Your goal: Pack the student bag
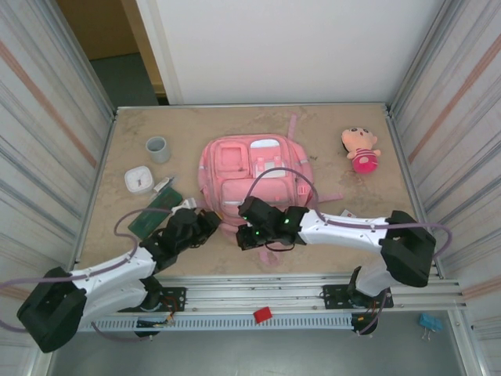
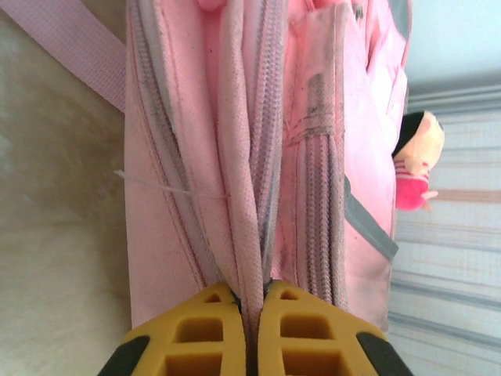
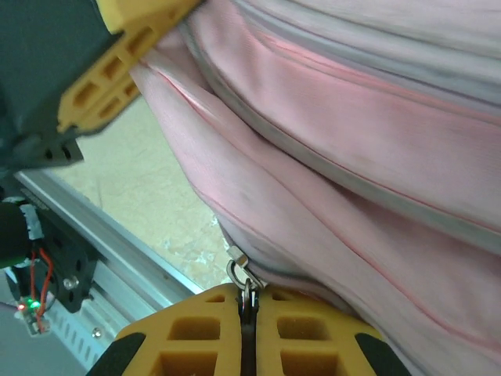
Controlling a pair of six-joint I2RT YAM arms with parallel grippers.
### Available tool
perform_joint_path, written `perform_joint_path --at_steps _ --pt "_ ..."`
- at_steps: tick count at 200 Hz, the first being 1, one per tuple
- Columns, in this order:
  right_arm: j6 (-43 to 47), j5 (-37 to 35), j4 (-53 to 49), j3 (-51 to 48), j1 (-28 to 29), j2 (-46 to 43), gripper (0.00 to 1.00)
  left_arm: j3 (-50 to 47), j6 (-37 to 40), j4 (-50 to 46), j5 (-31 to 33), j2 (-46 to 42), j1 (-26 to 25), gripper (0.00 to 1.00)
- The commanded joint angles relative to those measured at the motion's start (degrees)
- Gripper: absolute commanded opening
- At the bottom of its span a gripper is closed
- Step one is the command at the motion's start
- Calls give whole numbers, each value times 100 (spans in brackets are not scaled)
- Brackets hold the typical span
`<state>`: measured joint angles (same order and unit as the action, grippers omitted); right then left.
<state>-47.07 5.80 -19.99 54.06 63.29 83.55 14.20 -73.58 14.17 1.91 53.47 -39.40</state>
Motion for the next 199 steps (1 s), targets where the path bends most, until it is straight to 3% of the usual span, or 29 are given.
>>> perform_joint_path --at_steps 1,47,61,72,83,103,116,128,159,184,199 --pt "211 169 -972 -178 -313 -569 0 159 591 -652 223 -315 627 0" --pt "544 549 -1219 -519 -1098 -1102 0 284 1072 -914 -487 -420 1391 0" --pt "607 774 -1051 -496 -1105 -1091 0 445 1245 -1096 -590 -329 1434 0" --pt "581 884 -858 -493 -984 -1028 0 558 1366 -1150 -714 -262 1440 6" --pt "559 965 -681 -484 -800 -920 0 653 1481 -1186 -844 -217 1427 21" --pt "502 1048 -406 -455 -587 -762 0 831 1821 -1306 -1155 -229 1386 63" --pt "512 1149 -258 -452 -581 -742 0 940 2189 -1534 -1195 -346 1239 79" --pt "534 1251 -158 -447 -630 -769 0 1010 2698 -1621 -1102 -460 1047 85" --pt "608 1619 29 -496 -903 -980 0 996 4154 -1057 -1372 -607 706 83" --pt "749 1808 -17 -559 -1134 -1186 0 1081 6442 -733 -2283 -587 297 81" --pt "849 1904 -77 -589 -1275 -1296 0 1302 8059 -1067 -2830 -471 6 80"
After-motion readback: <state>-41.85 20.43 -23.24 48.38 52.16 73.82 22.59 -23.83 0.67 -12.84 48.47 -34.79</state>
